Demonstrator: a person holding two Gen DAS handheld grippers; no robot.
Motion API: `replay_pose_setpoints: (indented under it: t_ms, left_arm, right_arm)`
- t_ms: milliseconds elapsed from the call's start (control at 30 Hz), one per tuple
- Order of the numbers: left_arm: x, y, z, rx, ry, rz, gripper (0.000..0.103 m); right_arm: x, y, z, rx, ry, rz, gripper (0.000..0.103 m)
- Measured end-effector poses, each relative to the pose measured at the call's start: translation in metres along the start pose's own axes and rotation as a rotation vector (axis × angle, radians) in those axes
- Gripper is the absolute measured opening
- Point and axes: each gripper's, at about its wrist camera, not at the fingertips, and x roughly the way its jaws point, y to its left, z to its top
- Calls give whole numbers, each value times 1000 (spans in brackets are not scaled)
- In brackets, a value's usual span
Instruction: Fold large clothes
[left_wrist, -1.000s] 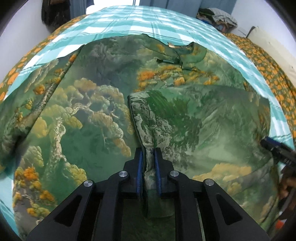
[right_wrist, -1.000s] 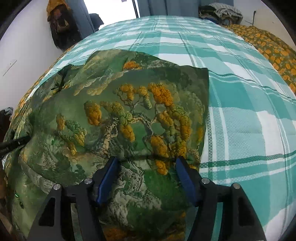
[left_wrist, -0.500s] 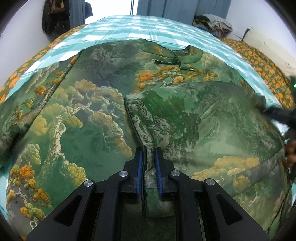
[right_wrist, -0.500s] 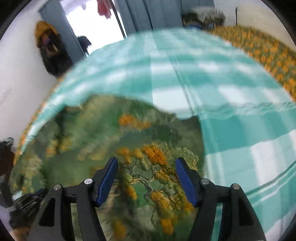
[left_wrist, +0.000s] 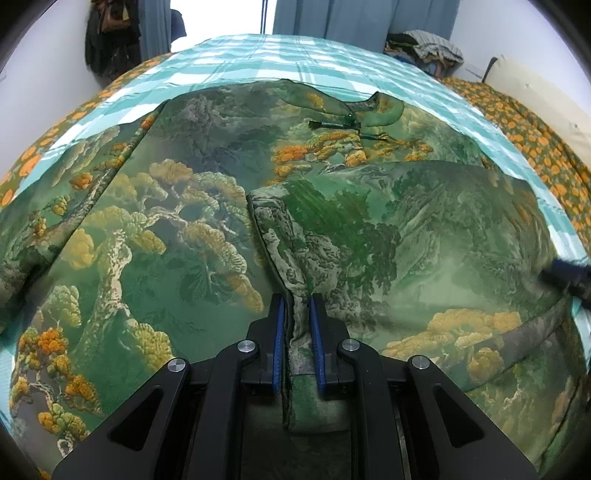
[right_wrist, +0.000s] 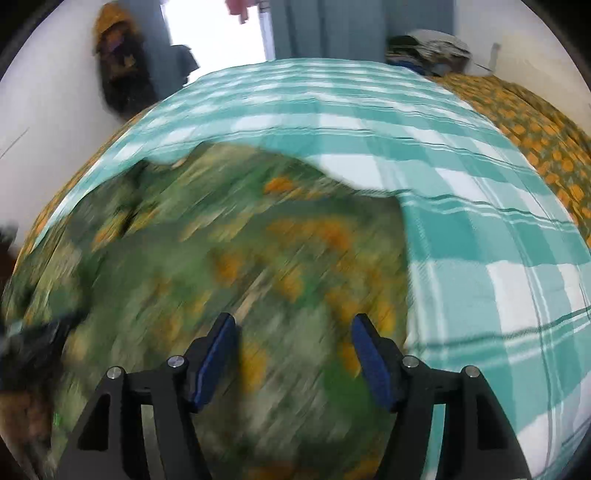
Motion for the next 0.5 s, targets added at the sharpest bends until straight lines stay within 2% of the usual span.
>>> replay_pose_setpoints:
  t_ms: [100,167,233,300,333,400,500]
  left_arm:
    - [-2,-6,3,27,8,35,15]
    - [-10,-14,4,65,1,99,24]
    - [-24,-17,2,92,-19,161,55]
    - [-43,-16,-6,95,-49,185,73]
    - [-55,-14,-12,92,-62,174,78]
    - [-79,-7,-28,90,-57,127,82]
    - [-106,3,-51,95,-46,114,83]
  right_arm:
    - [17,9,-10,-63,17,-46,68]
    - [9,9,-7,-40,16,-55,68]
    - [-10,10,-7,-14,-23,-57,68]
    - [-42,12,-20,-3,-85,-18,68]
    - [-61,14,-33,-5,-119,-11,68]
    - [-92,21,-64,-14,-174,-32,68]
    - [-117,33,-114,-5,-210,-43,69]
